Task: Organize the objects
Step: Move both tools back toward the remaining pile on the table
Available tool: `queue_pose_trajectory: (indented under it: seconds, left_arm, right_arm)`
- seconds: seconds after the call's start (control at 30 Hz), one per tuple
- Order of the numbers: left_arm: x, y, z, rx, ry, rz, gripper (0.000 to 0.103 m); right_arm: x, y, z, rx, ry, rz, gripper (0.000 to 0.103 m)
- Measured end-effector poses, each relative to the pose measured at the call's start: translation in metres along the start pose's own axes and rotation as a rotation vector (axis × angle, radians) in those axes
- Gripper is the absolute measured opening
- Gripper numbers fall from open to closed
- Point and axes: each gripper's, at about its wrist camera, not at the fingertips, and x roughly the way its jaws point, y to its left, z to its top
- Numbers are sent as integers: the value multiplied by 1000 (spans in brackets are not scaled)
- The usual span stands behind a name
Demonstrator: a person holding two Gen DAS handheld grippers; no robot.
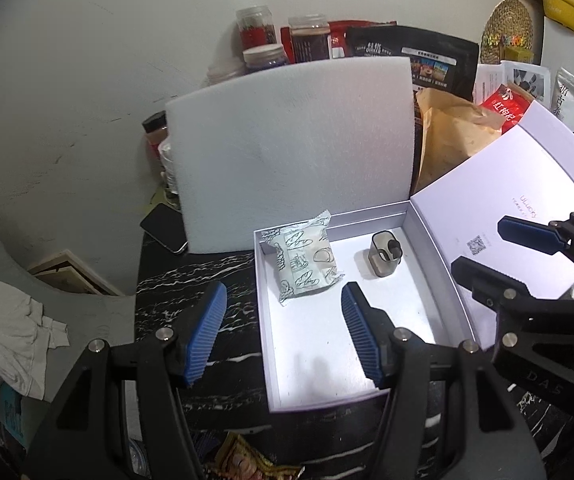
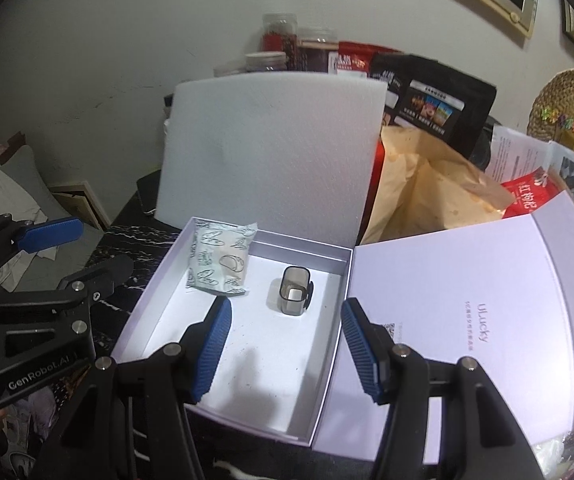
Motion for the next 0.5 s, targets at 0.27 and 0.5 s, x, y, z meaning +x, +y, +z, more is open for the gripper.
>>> queue_pose_trajectory:
  seconds: [0.27, 0.5]
  left_arm:
    - [-43, 4, -21, -21, -29, 16, 62]
    - [-75, 12, -47, -51, -46, 44, 64]
  right_arm:
    - [-34, 12, -10, -21, -32, 22, 57]
    - [-58, 29, -23, -53, -54, 40, 57]
